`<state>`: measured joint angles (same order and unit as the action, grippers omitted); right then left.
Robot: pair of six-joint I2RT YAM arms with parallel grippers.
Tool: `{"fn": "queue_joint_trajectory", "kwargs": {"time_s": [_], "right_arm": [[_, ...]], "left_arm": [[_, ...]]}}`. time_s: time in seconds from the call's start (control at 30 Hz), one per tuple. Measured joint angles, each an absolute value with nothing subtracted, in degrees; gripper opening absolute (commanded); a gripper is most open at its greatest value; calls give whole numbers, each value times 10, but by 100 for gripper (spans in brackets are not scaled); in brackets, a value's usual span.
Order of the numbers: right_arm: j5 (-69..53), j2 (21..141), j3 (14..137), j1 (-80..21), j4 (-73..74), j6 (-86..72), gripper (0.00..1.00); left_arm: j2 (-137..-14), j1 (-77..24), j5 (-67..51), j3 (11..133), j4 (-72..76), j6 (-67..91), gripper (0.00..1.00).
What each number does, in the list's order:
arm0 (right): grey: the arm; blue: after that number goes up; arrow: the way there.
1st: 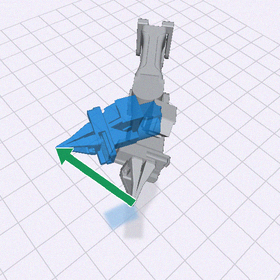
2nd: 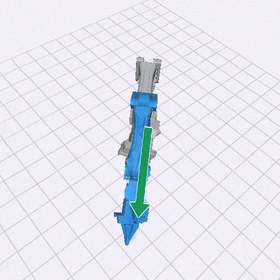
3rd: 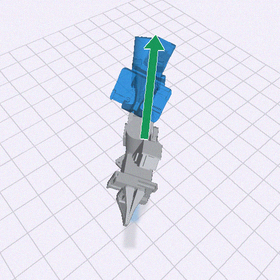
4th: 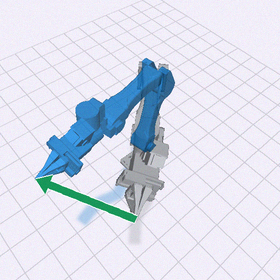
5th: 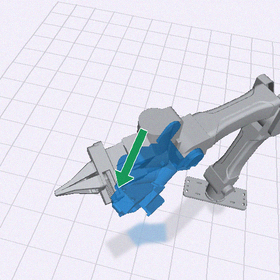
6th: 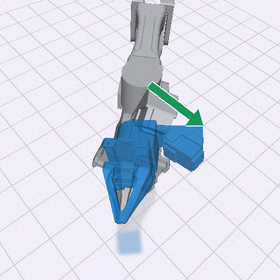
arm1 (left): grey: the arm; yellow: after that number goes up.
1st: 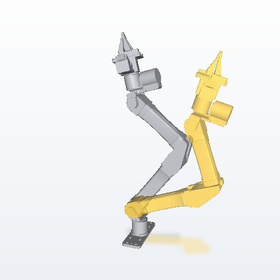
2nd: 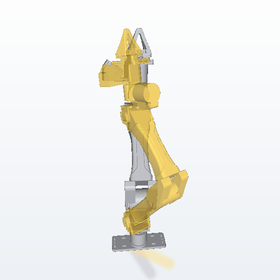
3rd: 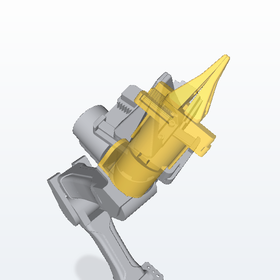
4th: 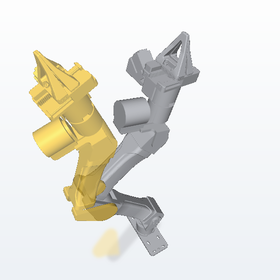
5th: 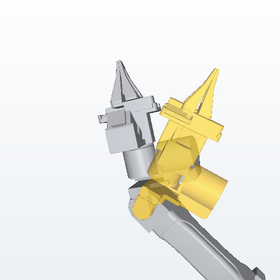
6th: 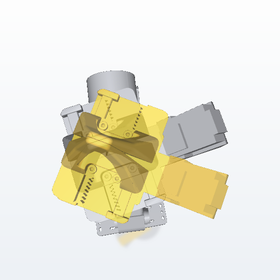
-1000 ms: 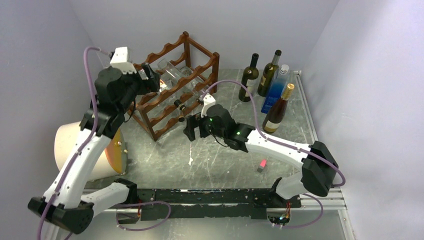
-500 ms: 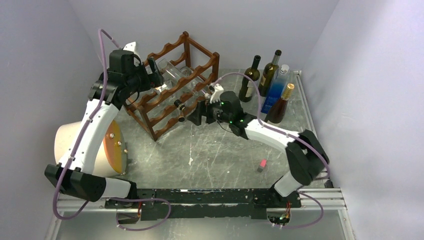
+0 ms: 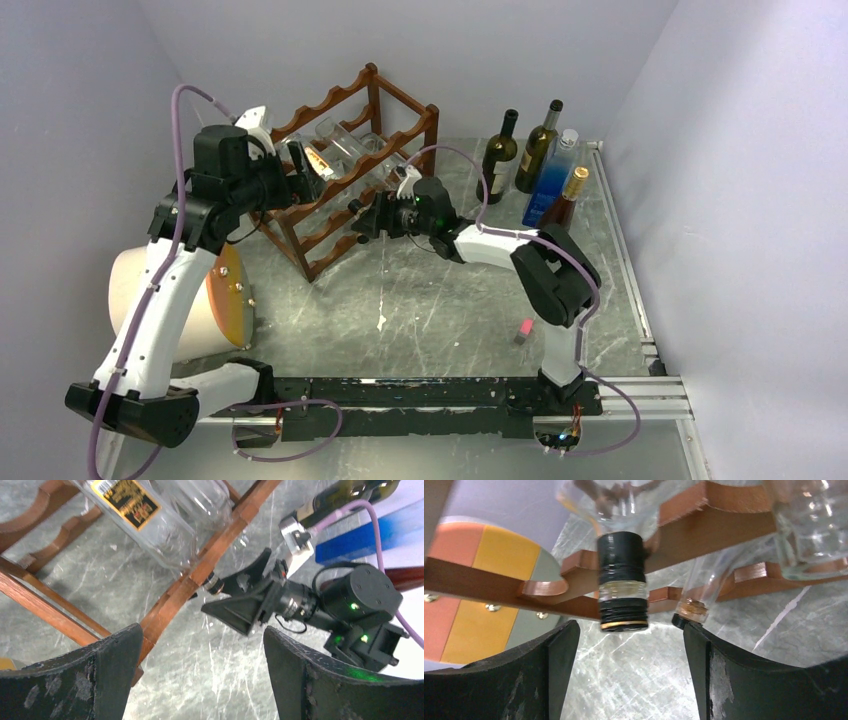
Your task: Take the wine bottle off the wine rack
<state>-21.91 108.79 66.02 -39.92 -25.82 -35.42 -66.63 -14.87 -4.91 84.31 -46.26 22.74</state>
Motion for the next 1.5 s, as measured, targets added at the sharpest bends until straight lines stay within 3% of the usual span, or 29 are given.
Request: {"fn": "queue_joint_trajectory", "kwargs": {"time_s": [0.13, 0.4, 0.57, 0.97, 1.13, 1.4, 1.5], "right_arm": [[-211, 1116, 663, -399, -269, -375, 72], [-207, 1128, 682, -400, -294, -398, 70], [-201, 1133, 712, -402, -294, -399, 58], [-194, 1146, 729, -408, -288, -400, 50], [-190, 1149, 729, -412, -286, -398, 41], [-188, 1149, 731, -414, -280, -382, 0], [-188, 1148, 729, -414, -280, -382, 0]], "left_arm": [[-652, -149, -76, 804, -460, 227, 93], [-634, -149, -107, 744, -442, 231, 93], [-628, -149, -114, 725, -424, 232, 93], [-590, -150, -118, 659, -367, 255, 93], [-565, -152, -117, 621, -327, 274, 93], [-534, -152, -91, 591, -295, 304, 93], [-518, -152, -83, 579, -283, 317, 93]]}}
